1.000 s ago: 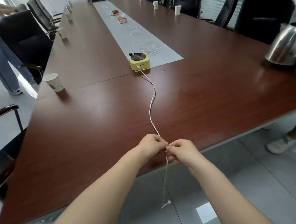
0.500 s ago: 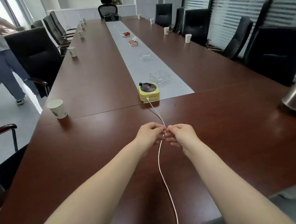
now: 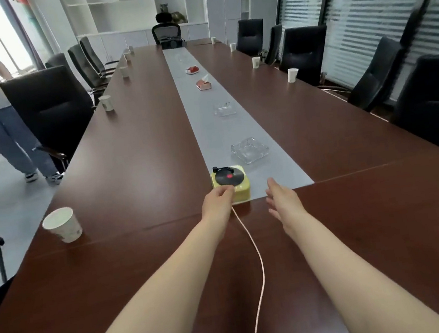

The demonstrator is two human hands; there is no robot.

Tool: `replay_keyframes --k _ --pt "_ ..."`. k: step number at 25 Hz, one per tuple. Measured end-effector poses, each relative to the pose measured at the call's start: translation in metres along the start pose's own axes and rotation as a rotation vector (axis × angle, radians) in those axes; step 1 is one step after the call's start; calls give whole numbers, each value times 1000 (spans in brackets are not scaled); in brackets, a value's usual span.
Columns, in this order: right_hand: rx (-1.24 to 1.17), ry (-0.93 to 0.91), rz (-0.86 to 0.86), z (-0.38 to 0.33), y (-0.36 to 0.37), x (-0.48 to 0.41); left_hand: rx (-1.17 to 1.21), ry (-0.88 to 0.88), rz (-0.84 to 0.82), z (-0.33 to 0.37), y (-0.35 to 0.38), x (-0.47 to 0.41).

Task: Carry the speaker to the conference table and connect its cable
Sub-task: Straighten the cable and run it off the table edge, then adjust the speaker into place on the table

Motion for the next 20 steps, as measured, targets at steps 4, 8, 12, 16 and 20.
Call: replay_keyframes --k 4,8,12,16,20 --pt "133 48 -10 1 6 -92 -22 -64 131 5 -2 -77" --pt "209 101 -7 11 15 -162 -103 -155 216 -16 -2 -142" --pt "321 86 -61 30 38 -222 -142 -210 181 -48 5 -197" --pt "263 30 -171 61 60 -242 -50 -179 2 -78 27 -210" --pt "107 36 -161 80 58 -242 63 -133 -106 -103 31 -213"
Point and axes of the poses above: each hand's wrist, its own x-axis away from the middle knuckle, its own y-axis out of the palm, z = x × y, the point moved 4 cm from there along -x, towards the middle knuckle, and after that the axes turned 2 degrees about -y, right-handed, at the moved point
